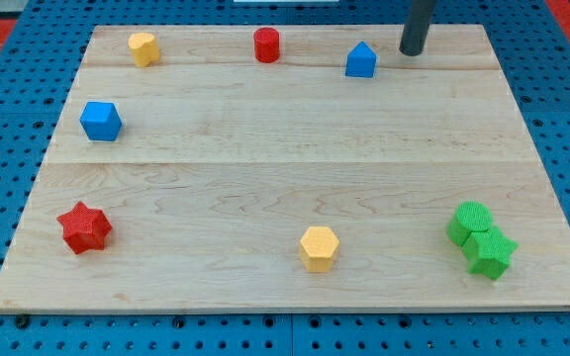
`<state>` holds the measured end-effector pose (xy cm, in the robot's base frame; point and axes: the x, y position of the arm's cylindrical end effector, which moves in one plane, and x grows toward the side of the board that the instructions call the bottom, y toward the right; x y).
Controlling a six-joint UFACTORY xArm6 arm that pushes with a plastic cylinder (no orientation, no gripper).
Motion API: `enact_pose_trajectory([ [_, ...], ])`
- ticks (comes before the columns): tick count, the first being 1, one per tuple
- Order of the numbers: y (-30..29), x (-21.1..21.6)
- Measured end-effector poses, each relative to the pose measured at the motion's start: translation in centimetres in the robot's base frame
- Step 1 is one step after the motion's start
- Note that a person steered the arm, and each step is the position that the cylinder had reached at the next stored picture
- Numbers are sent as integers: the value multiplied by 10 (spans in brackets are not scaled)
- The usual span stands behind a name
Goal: Move the blue triangle to the bottom right of the blue cube
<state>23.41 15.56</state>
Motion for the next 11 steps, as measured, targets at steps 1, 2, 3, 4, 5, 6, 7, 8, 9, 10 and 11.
enact_pose_trajectory([
  [1, -101, 51],
  [2, -183, 114],
  [3, -130, 76],
  [4, -109, 130],
  [5, -167, 155],
  [6, -276, 155],
  [7, -207, 150],
  [8, -217, 106],
  [9, -335, 122],
  [10, -334, 135],
  [11, -270, 137],
])
